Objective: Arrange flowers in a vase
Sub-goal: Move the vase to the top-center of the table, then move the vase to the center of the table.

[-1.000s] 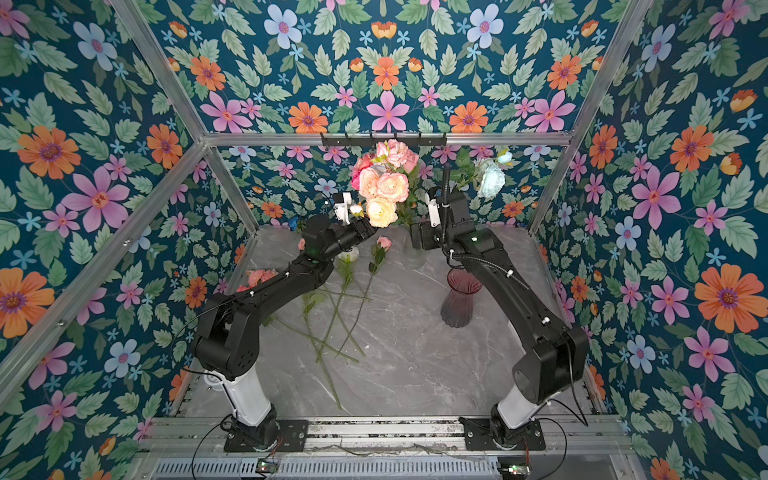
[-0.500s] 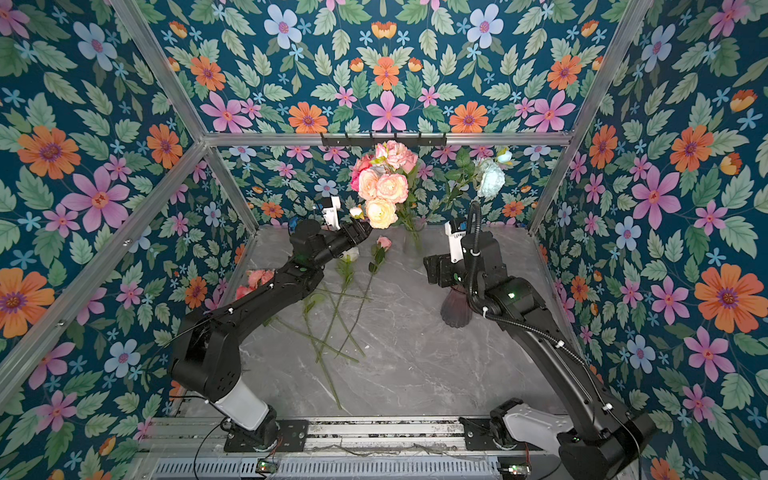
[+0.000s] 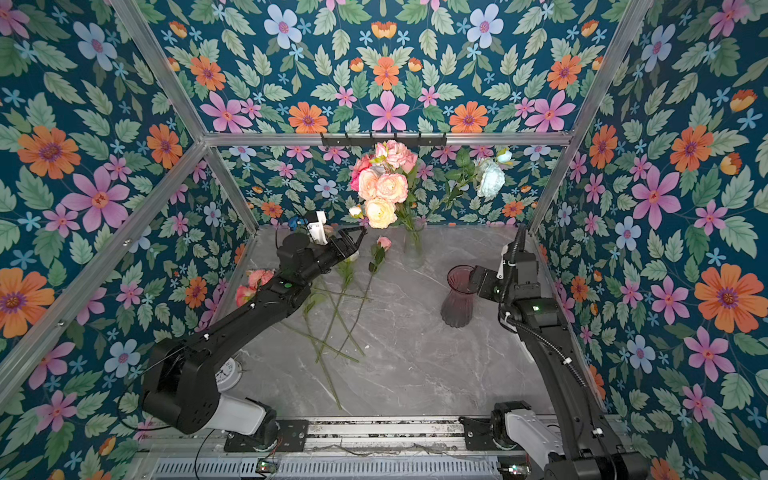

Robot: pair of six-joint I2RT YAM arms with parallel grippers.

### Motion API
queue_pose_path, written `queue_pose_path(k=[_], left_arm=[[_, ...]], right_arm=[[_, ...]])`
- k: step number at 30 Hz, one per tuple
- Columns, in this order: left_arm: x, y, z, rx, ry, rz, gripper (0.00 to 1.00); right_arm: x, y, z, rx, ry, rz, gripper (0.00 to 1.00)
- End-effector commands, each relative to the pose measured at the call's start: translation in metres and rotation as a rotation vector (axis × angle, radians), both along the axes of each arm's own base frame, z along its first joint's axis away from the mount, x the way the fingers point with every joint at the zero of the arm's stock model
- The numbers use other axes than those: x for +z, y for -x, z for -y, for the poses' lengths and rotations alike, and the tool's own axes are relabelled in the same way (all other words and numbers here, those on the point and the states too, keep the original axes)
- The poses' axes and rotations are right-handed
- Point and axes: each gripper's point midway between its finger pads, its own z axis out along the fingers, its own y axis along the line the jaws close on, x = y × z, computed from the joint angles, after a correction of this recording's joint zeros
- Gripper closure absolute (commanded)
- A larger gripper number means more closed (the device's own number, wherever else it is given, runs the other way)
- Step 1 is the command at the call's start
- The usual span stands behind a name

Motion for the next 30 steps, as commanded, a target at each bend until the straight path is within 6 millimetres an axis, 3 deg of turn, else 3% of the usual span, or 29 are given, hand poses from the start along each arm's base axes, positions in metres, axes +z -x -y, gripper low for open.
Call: queue_pose_path(k=[1, 4, 8, 10, 14, 16, 22, 27, 30], left_arm=[[0.002, 0.011, -0.009, 0.01, -0.013, 0.023, 0.07], [-0.001, 0.027, -0.016, 0.009, -0.021, 0.024, 0.07], [-0.008, 0.047, -0.026, 0.009, -0.034, 0.017, 0.07], [-0.014, 0.055, -0.031, 0.018, -0.042, 0.006, 0.07], [-0.021, 0.069, -0.044, 0.05, -0.06, -0.011, 0.07], [-0.022, 0.074, -0.05, 0.07, -0.07, -0.019, 0.07], [-0.059, 0.083, -0.078, 0.18, -0.198, -0.095, 0.07], [-0.092, 0.09, -0.091, 0.225, -0.235, -0.164, 0.08], [-0.102, 0.095, -0.094, 0.23, -0.237, -0.186, 0.08]], right_arm=[[0.016, -0.023, -0.017, 0.083, -0.231, 0.084, 0.01], [0.014, -0.039, -0.016, 0.105, -0.372, 0.124, 0.01], [0.002, -0.049, -0.013, 0.074, -0.412, 0.116, 0.01], [-0.012, -0.051, 0.002, -0.019, -0.423, 0.098, 0.02], [-0.041, -0.047, 0.052, -0.255, -0.493, 0.089, 0.1], [-0.059, -0.047, 0.064, -0.308, -0.491, 0.043, 0.14], [-0.126, -0.047, 0.042, -0.246, -0.516, -0.106, 0.21], [-0.152, -0.055, 0.018, -0.192, -0.548, -0.14, 0.24], [-0.162, -0.059, -0.002, -0.151, -0.563, -0.155, 0.24]])
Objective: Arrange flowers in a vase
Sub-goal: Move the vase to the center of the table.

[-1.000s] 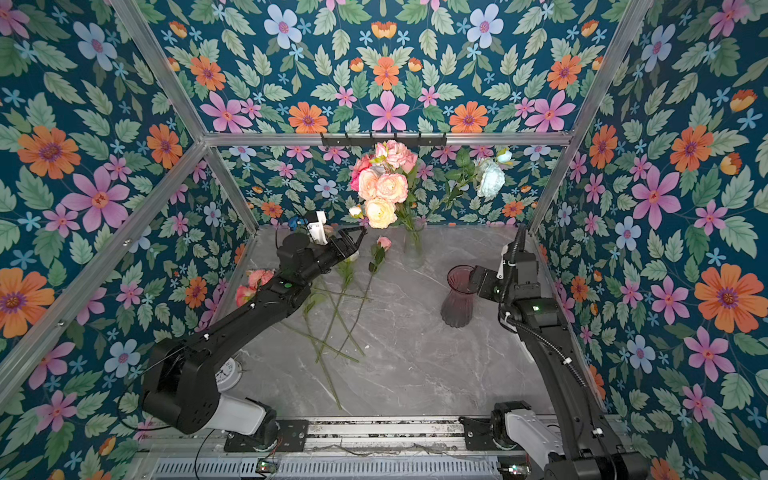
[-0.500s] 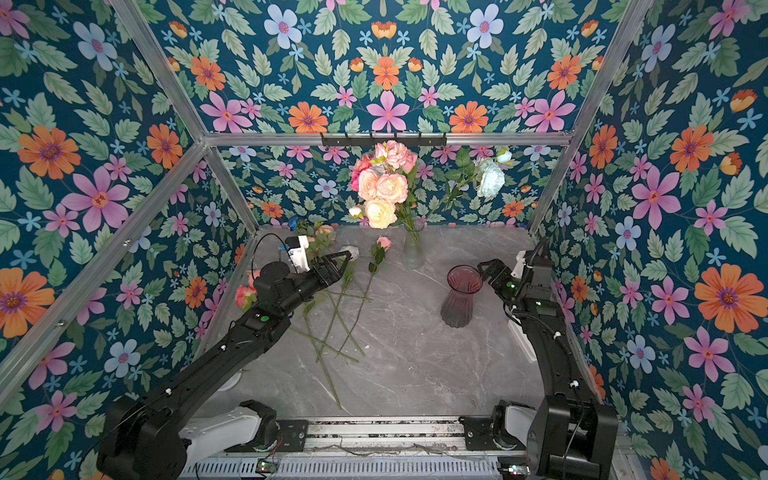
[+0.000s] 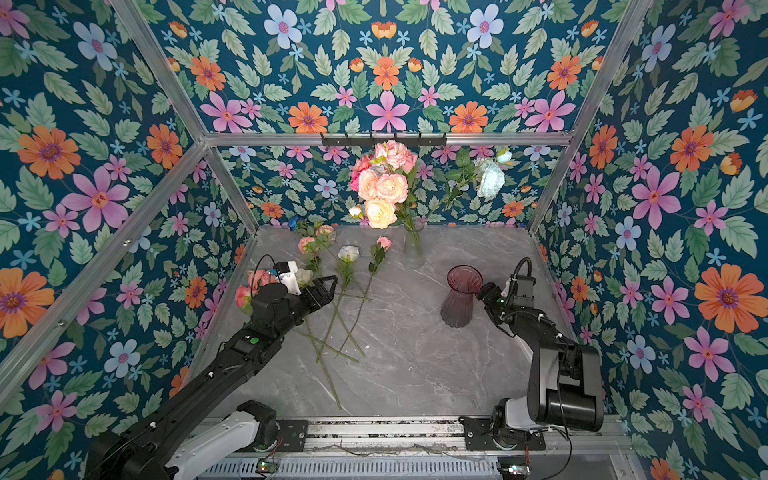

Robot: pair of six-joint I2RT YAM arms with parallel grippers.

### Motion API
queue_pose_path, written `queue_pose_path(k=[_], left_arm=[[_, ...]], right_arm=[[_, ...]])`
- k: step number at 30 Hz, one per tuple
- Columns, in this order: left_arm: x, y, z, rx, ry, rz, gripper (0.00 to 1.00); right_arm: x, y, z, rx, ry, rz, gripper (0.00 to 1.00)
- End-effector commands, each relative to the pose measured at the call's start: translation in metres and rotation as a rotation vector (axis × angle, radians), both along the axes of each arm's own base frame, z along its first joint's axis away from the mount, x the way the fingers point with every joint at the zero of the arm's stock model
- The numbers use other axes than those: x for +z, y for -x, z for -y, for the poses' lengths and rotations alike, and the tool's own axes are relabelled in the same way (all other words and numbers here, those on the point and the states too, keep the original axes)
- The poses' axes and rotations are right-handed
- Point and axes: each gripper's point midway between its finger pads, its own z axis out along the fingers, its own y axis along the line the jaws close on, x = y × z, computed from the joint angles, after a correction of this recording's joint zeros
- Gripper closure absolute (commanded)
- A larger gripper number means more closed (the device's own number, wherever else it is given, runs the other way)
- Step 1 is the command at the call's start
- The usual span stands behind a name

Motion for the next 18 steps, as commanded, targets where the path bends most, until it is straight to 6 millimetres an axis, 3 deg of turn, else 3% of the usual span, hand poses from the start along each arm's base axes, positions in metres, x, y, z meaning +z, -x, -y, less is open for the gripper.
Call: queue_pose_path(k=[1, 7, 13, 18], left_arm=[[-0.007, 0.002, -0.008, 0.035, -0.017, -0.015, 0.08], [0.001, 0.009, -0.018, 0.062, -0.04, -0.001, 0.08], [0.004, 0.015, -0.031, 0.098, -0.09, 0.001, 0.08], [-0.001, 0.019, -0.048, 0.162, -0.145, -0.027, 0.08]], right_arm=[[0.006, -0.015, -0.018, 0.034, -0.033, 0.072, 0.25], [-0.008, -0.013, -0.054, 0.076, -0.057, 0.073, 0.26], [-0.01, -0.013, -0.112, 0.197, -0.057, 0.096, 0.27], [-0.01, 0.0, -0.166, 0.316, -0.027, 0.106, 0.27]])
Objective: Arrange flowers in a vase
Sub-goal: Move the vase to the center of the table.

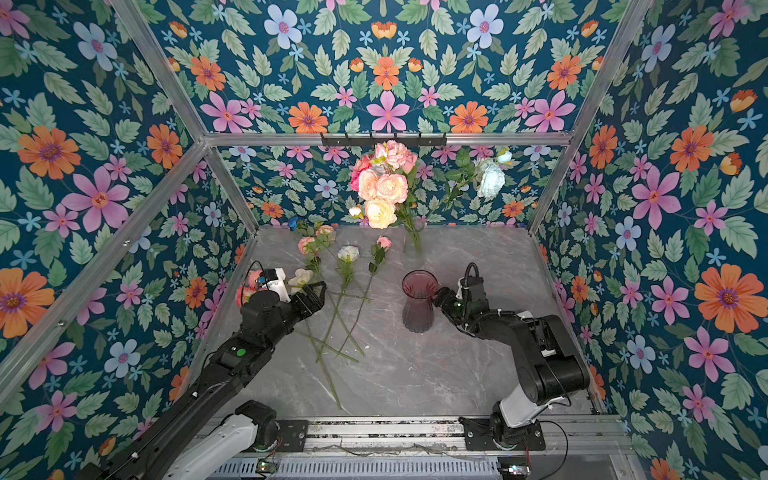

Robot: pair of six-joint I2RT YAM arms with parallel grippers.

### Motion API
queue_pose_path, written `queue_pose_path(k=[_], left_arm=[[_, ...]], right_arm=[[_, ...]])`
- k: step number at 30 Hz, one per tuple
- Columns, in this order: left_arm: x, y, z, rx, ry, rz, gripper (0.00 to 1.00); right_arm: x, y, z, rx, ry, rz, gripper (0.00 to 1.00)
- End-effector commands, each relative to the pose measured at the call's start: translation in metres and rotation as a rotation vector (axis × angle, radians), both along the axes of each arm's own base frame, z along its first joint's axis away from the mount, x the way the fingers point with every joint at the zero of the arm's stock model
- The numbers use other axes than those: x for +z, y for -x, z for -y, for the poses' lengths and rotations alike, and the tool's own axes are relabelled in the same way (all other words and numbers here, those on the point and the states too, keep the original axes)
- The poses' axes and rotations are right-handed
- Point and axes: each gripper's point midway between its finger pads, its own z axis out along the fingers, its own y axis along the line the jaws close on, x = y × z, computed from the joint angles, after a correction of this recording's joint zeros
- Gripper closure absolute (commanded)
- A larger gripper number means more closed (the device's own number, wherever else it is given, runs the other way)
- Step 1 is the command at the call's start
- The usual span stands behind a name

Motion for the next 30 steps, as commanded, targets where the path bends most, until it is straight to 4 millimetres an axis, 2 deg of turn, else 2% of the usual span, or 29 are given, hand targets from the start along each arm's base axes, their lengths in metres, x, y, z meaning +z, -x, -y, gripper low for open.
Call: queue_pose_path(k=[1, 4, 7, 9, 11, 13, 14, 17, 19, 21, 25, 27, 30], left_arm=[[-0.012, 0.003, -0.017, 0.069, -0.074, -0.045, 0.08], [-0.032, 0.0, -0.029, 0.121, -0.106, -0.116, 0.09], [-0.064, -0.01, -0.04, 0.142, -0.094, -0.224, 0.14], [-0.082, -0.022, -0.047, 0.158, -0.022, -0.252, 0.19], [-0.085, -0.037, -0.05, 0.178, 0.012, -0.245, 0.23], [-0.082, -0.057, -0.043, 0.172, 0.034, -0.235, 0.27], [-0.079, -0.069, -0.038, 0.163, 0.054, -0.223, 0.32], [-0.091, -0.091, -0.031, 0.176, 0.075, -0.282, 0.54], [-0.109, -0.085, -0.04, 0.244, 0.051, -0.376, 0.55], [-0.121, -0.065, -0.06, 0.337, -0.005, -0.452, 0.44], [-0.119, -0.02, -0.091, 0.462, -0.054, -0.479, 0.38], [-0.121, -0.002, -0.1, 0.493, -0.074, -0.504, 0.38], [-0.141, 0.016, -0.103, 0.512, -0.073, -0.567, 0.37]], right_arm=[[0.008, 0.0, -0.028, 0.039, 0.009, 0.044, 0.27], [0.006, 0.006, -0.049, 0.089, 0.033, 0.048, 0.27], [0.009, 0.012, -0.06, 0.125, 0.05, 0.057, 0.27], [0.011, 0.014, -0.05, 0.101, 0.111, 0.056, 0.26], [0.018, 0.018, -0.032, 0.06, 0.195, 0.078, 0.26], [0.031, 0.022, -0.017, 0.029, 0.255, 0.121, 0.26], [0.04, 0.025, -0.01, 0.017, 0.281, 0.145, 0.27], [0.06, 0.034, 0.007, -0.008, 0.341, 0.194, 0.27], [0.069, 0.042, 0.013, -0.008, 0.361, 0.214, 0.27], [0.076, 0.05, 0.02, -0.014, 0.371, 0.235, 0.27], [0.087, 0.06, 0.029, -0.04, 0.365, 0.284, 0.27], [0.09, 0.061, 0.03, -0.043, 0.36, 0.3, 0.27], [0.093, 0.061, 0.029, -0.04, 0.358, 0.316, 0.27]])
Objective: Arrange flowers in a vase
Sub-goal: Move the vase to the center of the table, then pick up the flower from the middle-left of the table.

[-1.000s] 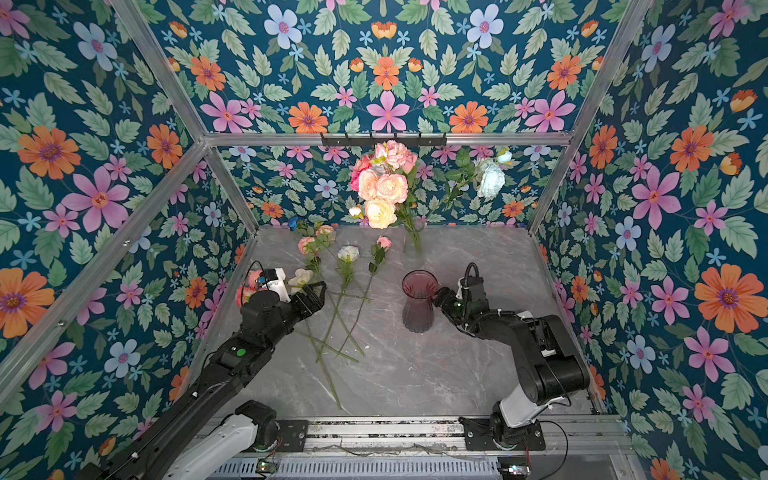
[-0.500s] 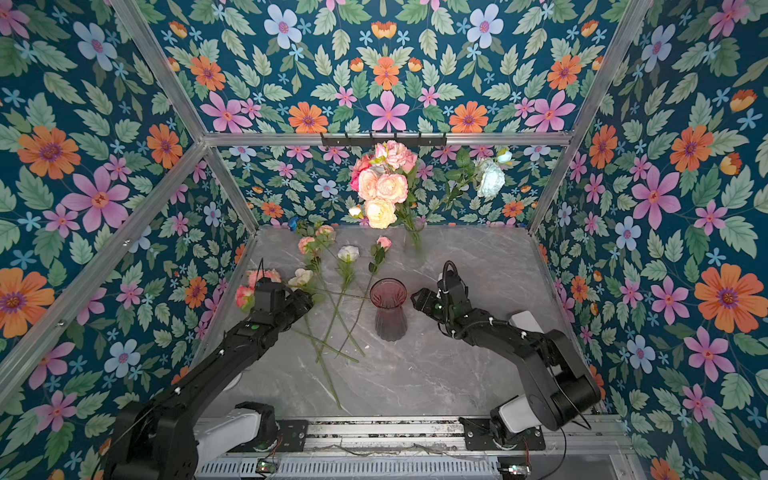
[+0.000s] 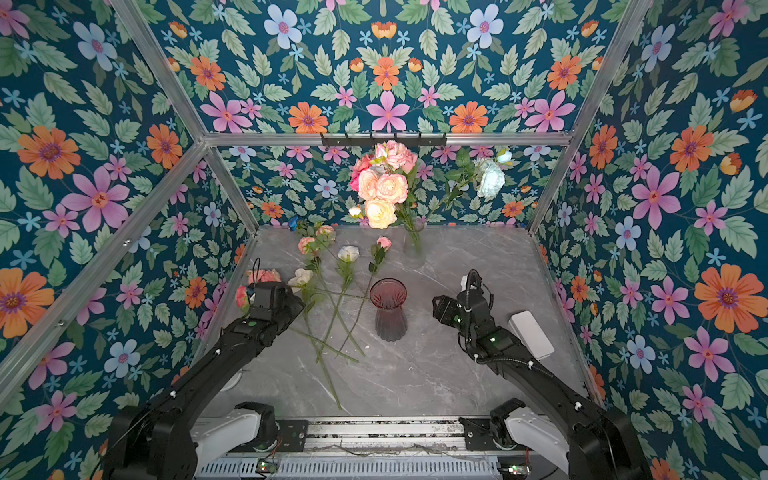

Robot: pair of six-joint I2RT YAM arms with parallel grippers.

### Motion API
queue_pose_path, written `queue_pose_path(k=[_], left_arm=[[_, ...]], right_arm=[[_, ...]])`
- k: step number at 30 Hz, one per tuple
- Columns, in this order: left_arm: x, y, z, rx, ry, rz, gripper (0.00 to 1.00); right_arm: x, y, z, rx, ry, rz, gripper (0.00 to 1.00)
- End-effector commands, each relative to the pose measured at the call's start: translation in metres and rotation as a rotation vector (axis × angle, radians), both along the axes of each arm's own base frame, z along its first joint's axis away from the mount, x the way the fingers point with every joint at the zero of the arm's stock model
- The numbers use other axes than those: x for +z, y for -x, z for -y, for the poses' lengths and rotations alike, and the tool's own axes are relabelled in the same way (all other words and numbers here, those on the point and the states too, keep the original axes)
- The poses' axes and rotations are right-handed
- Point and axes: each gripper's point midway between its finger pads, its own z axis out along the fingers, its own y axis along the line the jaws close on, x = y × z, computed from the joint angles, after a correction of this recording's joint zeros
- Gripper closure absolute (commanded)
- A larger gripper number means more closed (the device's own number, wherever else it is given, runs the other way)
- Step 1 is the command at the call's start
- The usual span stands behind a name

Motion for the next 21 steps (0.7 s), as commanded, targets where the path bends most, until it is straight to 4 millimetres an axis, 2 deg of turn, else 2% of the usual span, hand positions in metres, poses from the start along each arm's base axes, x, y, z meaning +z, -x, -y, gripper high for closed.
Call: queue_pose_path(k=[1, 4, 9, 14, 17, 19, 21], left_arm=[[-0.034, 0.03, -0.014, 0.074, -0.028, -0.148, 0.37], [-0.05, 0.022, -0.011, 0.082, -0.006, -0.154, 0.38], [-0.061, 0.0, -0.012, 0.097, -0.042, -0.181, 0.38], [-0.088, 0.003, -0.018, 0.089, -0.093, -0.27, 0.53], [-0.091, 0.005, -0.018, 0.065, -0.099, -0.285, 0.55], [-0.091, 0.008, -0.019, 0.052, -0.115, -0.289, 0.65], [-0.09, 0.012, -0.024, 0.054, -0.131, -0.298, 0.86]], right_arm=[[0.001, -0.002, 0.004, -0.012, 0.024, 0.019, 0.27], [0.004, -0.003, 0.002, 0.002, 0.026, 0.023, 0.27], [0.008, 0.0, 0.006, -0.006, 0.038, 0.035, 0.27], [0.01, 0.003, 0.012, -0.024, 0.044, 0.044, 0.27], [0.011, 0.002, 0.014, -0.031, 0.049, 0.046, 0.27], [0.012, 0.001, 0.015, -0.035, 0.051, 0.047, 0.27], [0.013, 0.0, 0.016, -0.04, 0.048, 0.049, 0.27]])
